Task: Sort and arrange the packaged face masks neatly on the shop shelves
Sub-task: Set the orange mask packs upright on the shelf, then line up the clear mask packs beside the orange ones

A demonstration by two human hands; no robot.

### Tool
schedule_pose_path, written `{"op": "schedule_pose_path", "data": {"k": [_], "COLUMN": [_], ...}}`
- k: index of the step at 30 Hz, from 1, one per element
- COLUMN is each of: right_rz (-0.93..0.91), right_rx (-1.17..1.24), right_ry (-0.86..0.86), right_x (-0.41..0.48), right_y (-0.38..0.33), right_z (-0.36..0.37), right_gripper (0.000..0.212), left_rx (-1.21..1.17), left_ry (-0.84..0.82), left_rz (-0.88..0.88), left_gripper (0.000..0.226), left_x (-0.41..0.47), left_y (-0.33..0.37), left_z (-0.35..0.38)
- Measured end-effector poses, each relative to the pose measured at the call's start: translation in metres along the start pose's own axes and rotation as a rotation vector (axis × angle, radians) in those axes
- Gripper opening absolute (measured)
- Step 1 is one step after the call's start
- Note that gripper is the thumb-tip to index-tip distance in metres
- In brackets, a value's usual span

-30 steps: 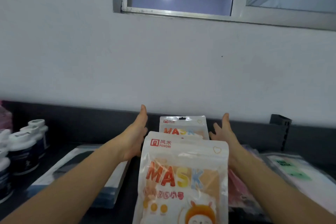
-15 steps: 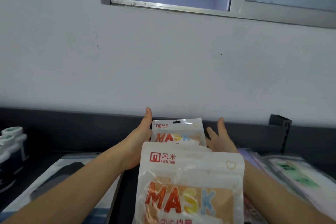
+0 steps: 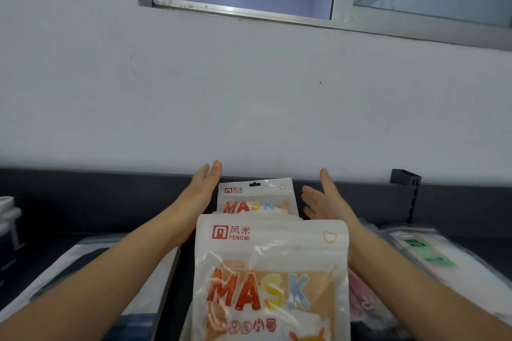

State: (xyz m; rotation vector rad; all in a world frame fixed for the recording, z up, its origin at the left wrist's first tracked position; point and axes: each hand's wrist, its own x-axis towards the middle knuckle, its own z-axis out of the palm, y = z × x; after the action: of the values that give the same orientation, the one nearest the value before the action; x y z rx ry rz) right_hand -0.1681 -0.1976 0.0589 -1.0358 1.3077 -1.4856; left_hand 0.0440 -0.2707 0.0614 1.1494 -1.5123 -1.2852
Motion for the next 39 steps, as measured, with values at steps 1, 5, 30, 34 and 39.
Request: {"op": "schedule_pose_path", "data": {"k": [1, 5, 30, 34, 39], "right_rz": [-0.002, -0.007, -0.347, -0.428, -0.489], "right_rx": [-0.001, 0.015, -1.175, -1.319, -1.458], "right_ry": [0.004, -0.014, -0.337, -0.428, -0.457], "right_x": [-0.002, -0.015, -0.104, -0.099, -0.098], "right_y": [-0.003, -0.015, -0.008, 0.017, 0.03], "right_z": [-0.002, -0.018, -0.217, -0.226, -0.231], "right_gripper": [0.093, 0.066, 0.064, 0.087, 0.087], "left_rx": [-0.009, -0.065, 1.449, 1.666, 1.639], "left_ry": [-0.002, -0.088, -0.196, -0.251, -0.309], "left_rz": [0.066, 0.269, 0.634, 0.475, 0.402], "left_gripper": [0.082, 0.064, 0.069, 0.085, 0.091], "left_x": [-0.002, -0.015, -0.141, -0.129, -0.119], "left_y": [0.0, 0.014, 0.051, 0.013, -0.008], "left_z": [-0.004, -0.014, 0.21, 0.239, 0.261]}}
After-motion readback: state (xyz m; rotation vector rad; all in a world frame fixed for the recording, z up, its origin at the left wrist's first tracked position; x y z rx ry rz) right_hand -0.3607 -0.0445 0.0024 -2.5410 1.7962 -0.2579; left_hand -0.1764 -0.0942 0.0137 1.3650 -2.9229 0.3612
